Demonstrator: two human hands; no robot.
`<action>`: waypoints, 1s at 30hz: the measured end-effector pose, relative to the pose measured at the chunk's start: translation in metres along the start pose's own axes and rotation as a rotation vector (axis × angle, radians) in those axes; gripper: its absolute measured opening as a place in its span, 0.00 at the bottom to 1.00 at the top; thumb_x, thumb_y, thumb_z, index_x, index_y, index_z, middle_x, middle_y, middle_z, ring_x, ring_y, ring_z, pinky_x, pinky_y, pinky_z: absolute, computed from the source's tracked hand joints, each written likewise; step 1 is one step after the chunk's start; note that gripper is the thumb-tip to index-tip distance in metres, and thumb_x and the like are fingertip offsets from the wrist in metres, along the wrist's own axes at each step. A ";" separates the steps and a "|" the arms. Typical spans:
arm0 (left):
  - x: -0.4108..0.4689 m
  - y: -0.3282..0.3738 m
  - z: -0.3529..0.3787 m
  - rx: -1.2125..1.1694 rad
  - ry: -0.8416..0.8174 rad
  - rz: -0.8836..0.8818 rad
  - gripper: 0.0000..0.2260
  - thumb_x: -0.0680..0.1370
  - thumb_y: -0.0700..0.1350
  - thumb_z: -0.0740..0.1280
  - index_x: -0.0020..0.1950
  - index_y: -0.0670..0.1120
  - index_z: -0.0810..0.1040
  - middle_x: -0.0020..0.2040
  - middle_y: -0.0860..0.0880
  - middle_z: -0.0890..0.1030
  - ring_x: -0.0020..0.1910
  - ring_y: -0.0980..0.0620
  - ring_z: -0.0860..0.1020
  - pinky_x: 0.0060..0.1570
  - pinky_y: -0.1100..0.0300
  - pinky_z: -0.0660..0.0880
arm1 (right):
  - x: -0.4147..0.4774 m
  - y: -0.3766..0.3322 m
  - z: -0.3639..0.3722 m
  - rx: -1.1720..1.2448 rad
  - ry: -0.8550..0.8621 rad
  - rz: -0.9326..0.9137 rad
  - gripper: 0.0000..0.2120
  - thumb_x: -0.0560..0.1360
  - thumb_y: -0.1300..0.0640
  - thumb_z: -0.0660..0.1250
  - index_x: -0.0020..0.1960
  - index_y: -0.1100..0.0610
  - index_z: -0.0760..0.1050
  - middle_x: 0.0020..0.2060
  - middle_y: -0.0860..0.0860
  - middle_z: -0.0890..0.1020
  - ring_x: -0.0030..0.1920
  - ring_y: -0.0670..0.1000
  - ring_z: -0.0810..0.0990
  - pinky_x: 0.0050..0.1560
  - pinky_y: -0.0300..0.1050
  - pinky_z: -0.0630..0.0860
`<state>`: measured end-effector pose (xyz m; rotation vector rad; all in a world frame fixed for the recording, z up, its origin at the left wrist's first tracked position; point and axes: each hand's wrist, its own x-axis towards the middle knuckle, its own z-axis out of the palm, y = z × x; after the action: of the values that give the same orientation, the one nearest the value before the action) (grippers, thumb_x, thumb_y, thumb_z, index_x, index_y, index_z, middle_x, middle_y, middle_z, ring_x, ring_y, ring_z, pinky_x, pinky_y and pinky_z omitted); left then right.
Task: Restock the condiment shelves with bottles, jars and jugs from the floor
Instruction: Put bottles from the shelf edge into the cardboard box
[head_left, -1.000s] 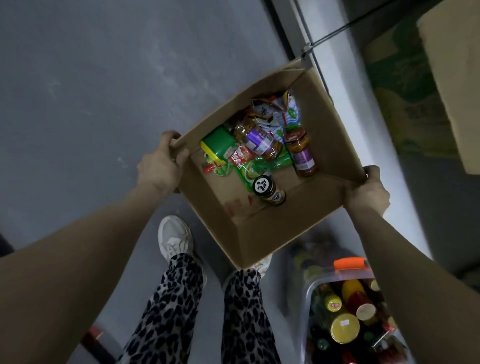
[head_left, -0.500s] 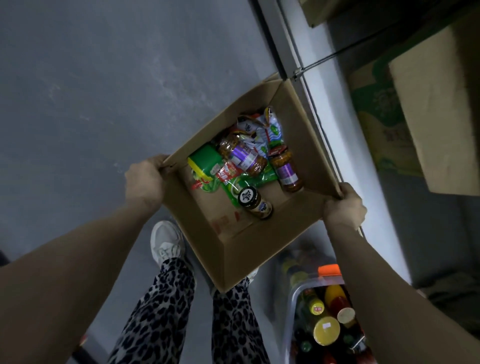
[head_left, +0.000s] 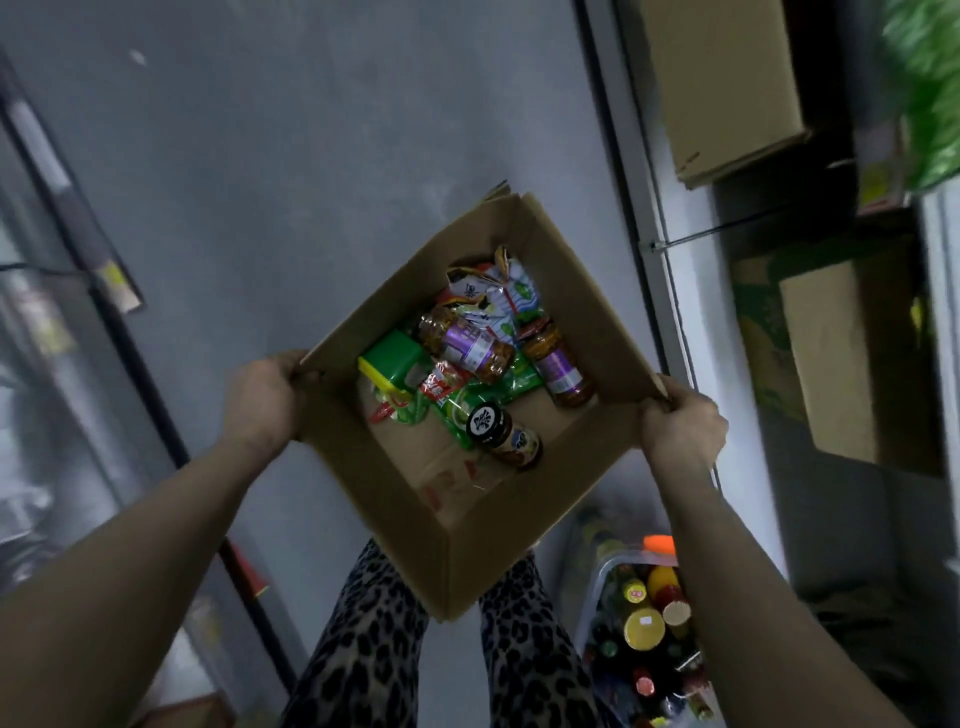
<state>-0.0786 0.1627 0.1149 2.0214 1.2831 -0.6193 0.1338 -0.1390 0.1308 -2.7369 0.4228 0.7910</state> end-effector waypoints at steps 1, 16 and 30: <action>-0.006 0.001 -0.023 -0.007 -0.005 -0.007 0.11 0.80 0.36 0.63 0.58 0.43 0.83 0.43 0.36 0.84 0.37 0.39 0.82 0.44 0.47 0.80 | -0.011 -0.016 -0.012 -0.013 0.006 -0.031 0.19 0.76 0.66 0.62 0.62 0.52 0.82 0.50 0.59 0.85 0.52 0.63 0.81 0.59 0.51 0.77; -0.019 0.100 -0.356 0.023 0.182 0.035 0.04 0.80 0.41 0.67 0.46 0.48 0.80 0.36 0.45 0.79 0.26 0.47 0.73 0.22 0.63 0.68 | -0.080 -0.314 -0.221 -0.049 0.016 -0.312 0.20 0.75 0.62 0.64 0.66 0.55 0.80 0.57 0.66 0.82 0.60 0.68 0.77 0.64 0.53 0.73; 0.136 0.155 -0.571 -0.169 0.323 -0.032 0.07 0.78 0.41 0.69 0.54 0.45 0.84 0.48 0.38 0.84 0.48 0.38 0.82 0.39 0.62 0.76 | -0.036 -0.652 -0.271 -0.014 0.082 -0.640 0.21 0.71 0.67 0.65 0.60 0.54 0.83 0.51 0.63 0.85 0.55 0.67 0.80 0.60 0.55 0.76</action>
<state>0.1436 0.6191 0.4481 2.0176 1.5004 -0.1923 0.4583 0.3825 0.4807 -2.6630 -0.4338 0.5040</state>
